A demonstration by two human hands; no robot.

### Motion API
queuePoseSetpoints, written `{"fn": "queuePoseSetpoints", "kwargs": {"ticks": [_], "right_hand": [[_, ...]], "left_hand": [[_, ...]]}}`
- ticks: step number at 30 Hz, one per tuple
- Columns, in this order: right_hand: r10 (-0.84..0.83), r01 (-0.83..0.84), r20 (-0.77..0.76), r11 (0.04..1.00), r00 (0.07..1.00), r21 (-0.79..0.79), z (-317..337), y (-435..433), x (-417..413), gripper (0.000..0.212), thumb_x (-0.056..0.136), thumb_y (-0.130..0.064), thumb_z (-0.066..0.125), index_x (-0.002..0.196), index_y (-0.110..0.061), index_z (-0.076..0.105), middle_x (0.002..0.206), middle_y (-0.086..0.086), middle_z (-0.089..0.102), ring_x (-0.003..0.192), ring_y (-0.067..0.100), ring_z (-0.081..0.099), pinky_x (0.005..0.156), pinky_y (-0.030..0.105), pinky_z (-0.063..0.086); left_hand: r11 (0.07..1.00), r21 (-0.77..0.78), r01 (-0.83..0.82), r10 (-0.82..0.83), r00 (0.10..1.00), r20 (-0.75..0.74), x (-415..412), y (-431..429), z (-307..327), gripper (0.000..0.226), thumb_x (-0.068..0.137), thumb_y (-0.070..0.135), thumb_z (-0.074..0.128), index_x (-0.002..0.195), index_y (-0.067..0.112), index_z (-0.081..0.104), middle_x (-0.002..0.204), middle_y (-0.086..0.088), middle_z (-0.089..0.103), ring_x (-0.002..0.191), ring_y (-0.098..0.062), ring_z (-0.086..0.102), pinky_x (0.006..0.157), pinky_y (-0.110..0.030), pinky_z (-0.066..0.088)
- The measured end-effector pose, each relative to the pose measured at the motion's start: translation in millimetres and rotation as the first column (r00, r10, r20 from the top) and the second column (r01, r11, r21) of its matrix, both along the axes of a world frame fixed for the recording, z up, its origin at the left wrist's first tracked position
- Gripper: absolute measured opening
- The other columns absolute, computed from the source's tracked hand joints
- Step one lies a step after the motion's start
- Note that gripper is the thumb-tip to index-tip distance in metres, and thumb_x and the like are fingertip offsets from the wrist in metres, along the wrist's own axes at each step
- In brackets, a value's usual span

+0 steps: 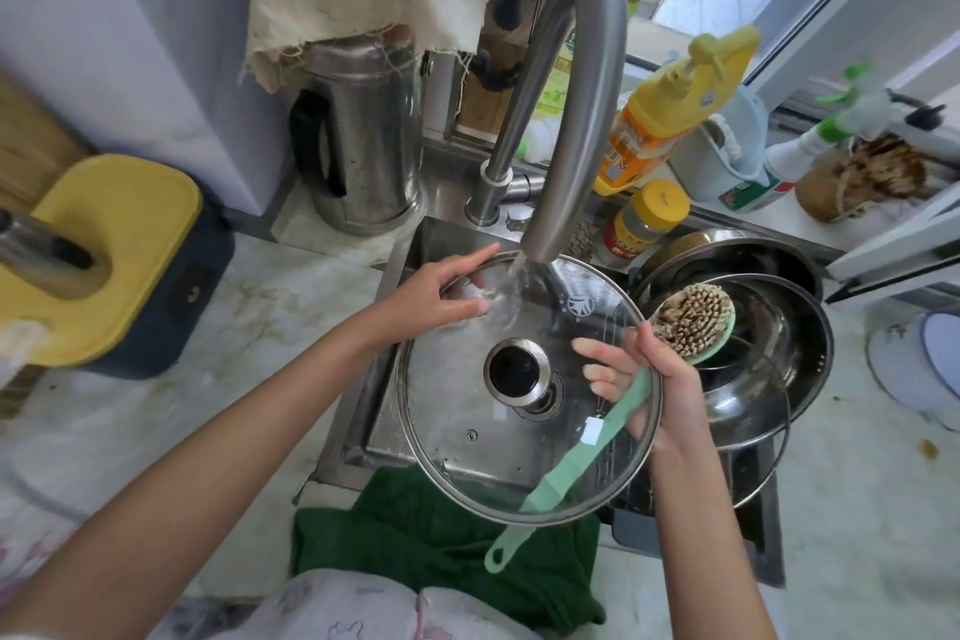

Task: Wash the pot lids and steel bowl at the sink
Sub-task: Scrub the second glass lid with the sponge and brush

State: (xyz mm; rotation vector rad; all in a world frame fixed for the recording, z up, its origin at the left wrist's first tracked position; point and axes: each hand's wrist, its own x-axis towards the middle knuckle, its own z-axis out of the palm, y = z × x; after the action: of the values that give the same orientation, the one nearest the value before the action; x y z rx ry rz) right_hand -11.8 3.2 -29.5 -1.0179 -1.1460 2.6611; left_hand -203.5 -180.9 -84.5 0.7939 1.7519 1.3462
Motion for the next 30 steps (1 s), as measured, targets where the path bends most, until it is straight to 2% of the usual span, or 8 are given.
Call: {"fn": "queuePoseSetpoints", "kwargs": {"ticks": [3,8,12,15,18,24,28,30], "right_hand": [[0.009,-0.009,0.0,1.0,1.0,0.002,2.3,-2.1,-1.1,0.05,0.034,-0.04,0.097,0.058,-0.014,0.062,0.09,0.03,0.07,0.054,0.026,0.069,0.047,0.026,0.057],[0.023,-0.024,0.03,0.999,0.999,0.034,3.5,-10.3,-8.2,0.069,0.035,-0.043,0.095,0.08,-0.005,0.06,0.091,0.029,0.07,0.057,0.026,0.069,0.048,0.026,0.057],[0.115,-0.121,0.059,0.986,0.992,0.113,9.0,-16.1,-12.6,0.037,0.078,-0.04,0.056,0.064,-0.013,0.076,0.088,0.018,0.074,0.059,0.019,0.07,0.051,0.023,0.056],[0.13,-0.139,0.073,0.982,0.989,0.129,7.8,-17.5,-12.7,0.044,0.083,-0.034,0.046,0.06,-0.01,0.075,0.089,0.017,0.074,0.06,0.019,0.07,0.052,0.023,0.056],[0.12,-0.13,0.085,0.984,0.989,0.122,4.8,-18.5,-12.5,0.044,0.083,-0.033,0.047,0.06,-0.009,0.075,0.088,0.018,0.073,0.059,0.019,0.07,0.051,0.023,0.056],[0.13,-0.139,0.083,0.983,0.988,0.119,1.5,-21.7,-13.2,0.041,0.081,-0.032,0.048,0.06,-0.011,0.076,0.087,0.019,0.073,0.059,0.02,0.069,0.052,0.024,0.057],[0.143,-0.153,0.074,0.977,0.987,0.147,0.1,-20.4,-10.1,0.042,0.081,-0.031,0.047,0.065,-0.007,0.076,0.089,0.018,0.074,0.06,0.02,0.07,0.052,0.025,0.056],[0.142,-0.153,0.073,0.974,0.987,0.17,-0.6,-19.3,-10.4,0.043,0.082,-0.031,0.047,0.077,0.002,0.075,0.091,0.019,0.073,0.061,0.021,0.07,0.054,0.026,0.057]], "left_hand": [[0.997,0.018,-0.069,0.069,0.997,-0.037,6.2,2.4,3.3,0.053,0.098,0.008,0.049,0.135,0.042,0.031,0.115,0.005,0.052,0.099,-0.006,0.05,0.094,-0.018,0.039],[0.912,-0.217,-0.348,0.215,0.856,-0.471,24.8,17.3,6.1,0.069,0.076,0.079,0.041,0.127,0.032,0.048,0.111,0.007,0.057,0.092,-0.009,0.057,0.079,-0.035,0.052],[0.836,-0.359,-0.414,0.298,0.893,-0.336,20.1,29.2,3.5,0.088,0.052,0.097,0.043,0.105,0.027,0.05,0.105,0.003,0.059,0.092,-0.019,0.058,0.081,-0.039,0.05],[0.906,-0.276,-0.322,0.333,0.943,-0.008,11.9,26.4,-1.3,0.054,0.074,0.069,0.061,0.101,0.022,0.052,0.097,0.002,0.059,0.087,-0.018,0.057,0.076,-0.032,0.044],[0.938,-0.194,-0.289,0.299,0.954,0.026,10.3,19.7,-0.8,0.029,0.09,0.038,0.063,0.106,0.017,0.053,0.1,0.002,0.056,0.091,-0.013,0.054,0.073,-0.02,0.041],[0.859,-0.363,-0.362,0.329,0.932,-0.152,18.8,20.7,0.0,0.089,0.042,0.097,0.054,0.101,0.03,0.052,0.102,0.006,0.062,0.098,-0.018,0.06,0.093,-0.046,0.047],[0.812,-0.256,-0.524,0.424,0.832,-0.357,19.6,28.6,-0.7,0.035,0.099,0.05,0.037,0.092,0.019,0.051,0.09,-0.001,0.062,0.09,-0.027,0.059,0.082,-0.042,0.044],[0.798,-0.179,-0.575,0.494,0.795,-0.352,20.2,28.6,-4.4,0.031,0.105,0.032,0.029,0.092,0.016,0.052,0.086,-0.002,0.059,0.086,-0.026,0.058,0.077,-0.042,0.044]]}}
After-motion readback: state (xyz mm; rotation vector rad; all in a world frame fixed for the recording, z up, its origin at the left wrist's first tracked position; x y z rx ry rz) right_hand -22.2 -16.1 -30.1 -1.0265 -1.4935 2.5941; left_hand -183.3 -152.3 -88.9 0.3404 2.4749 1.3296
